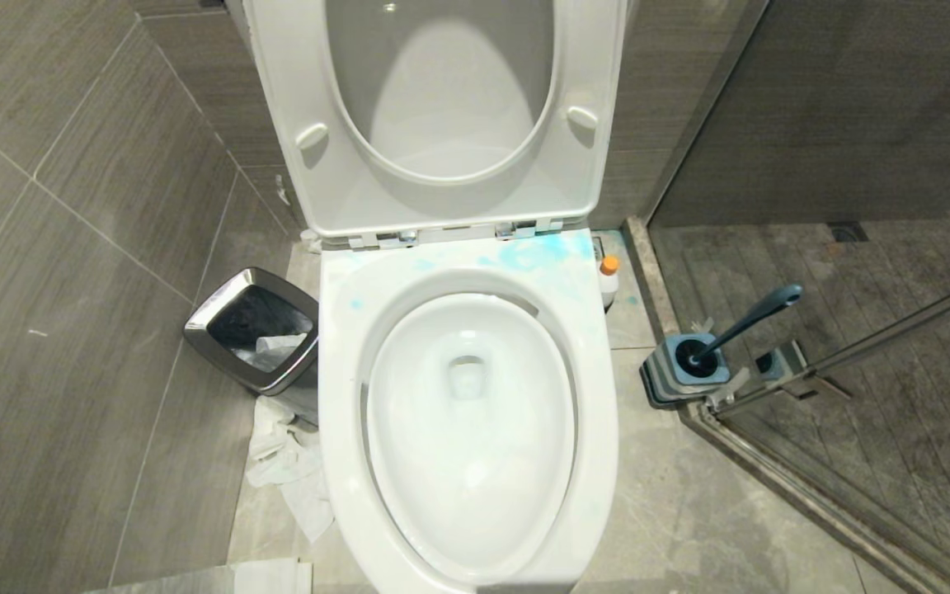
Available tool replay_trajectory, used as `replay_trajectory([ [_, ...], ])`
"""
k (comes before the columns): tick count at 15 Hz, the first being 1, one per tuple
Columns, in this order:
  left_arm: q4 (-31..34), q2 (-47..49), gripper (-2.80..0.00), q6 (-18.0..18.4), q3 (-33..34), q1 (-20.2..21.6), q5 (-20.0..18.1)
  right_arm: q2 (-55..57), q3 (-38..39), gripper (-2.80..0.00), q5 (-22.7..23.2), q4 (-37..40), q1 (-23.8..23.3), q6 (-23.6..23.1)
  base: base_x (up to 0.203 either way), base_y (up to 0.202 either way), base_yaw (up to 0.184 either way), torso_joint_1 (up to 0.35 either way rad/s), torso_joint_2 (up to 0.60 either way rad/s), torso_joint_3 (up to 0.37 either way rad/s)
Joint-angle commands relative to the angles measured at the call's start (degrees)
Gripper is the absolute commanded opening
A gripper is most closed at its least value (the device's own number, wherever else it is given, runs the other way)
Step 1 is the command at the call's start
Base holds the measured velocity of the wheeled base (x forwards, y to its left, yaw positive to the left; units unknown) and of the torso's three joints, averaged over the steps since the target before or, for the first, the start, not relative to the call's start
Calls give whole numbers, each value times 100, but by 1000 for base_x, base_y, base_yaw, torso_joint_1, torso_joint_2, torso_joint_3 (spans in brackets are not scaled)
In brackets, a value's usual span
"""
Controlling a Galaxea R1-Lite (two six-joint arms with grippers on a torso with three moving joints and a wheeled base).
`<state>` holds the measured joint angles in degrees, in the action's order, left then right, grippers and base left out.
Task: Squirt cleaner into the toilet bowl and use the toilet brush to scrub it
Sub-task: Pour in the cleaning agent
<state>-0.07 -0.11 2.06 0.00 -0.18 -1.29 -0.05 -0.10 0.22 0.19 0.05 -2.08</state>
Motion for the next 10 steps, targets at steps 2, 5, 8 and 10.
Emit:
replay_trajectory([
  [2,-1,11,-280,-4,0,1,-3,5,1,-280,4,-2,4,-3,0,0,0,2,4,-98],
  [5,-1,11,-280,-13,0,1,15,5,1,-280,4,-2,4,-3,0,0,0,2,6,-184],
  [8,-1,11,-280,-21,0,1,24,5,1,-280,4,-2,3,-3,0,0,0,-1,1,-194],
  [10,-1,11,-280,-21,0,1,24,5,1,-280,4,-2,4,-3,0,0,0,2,4,-193],
])
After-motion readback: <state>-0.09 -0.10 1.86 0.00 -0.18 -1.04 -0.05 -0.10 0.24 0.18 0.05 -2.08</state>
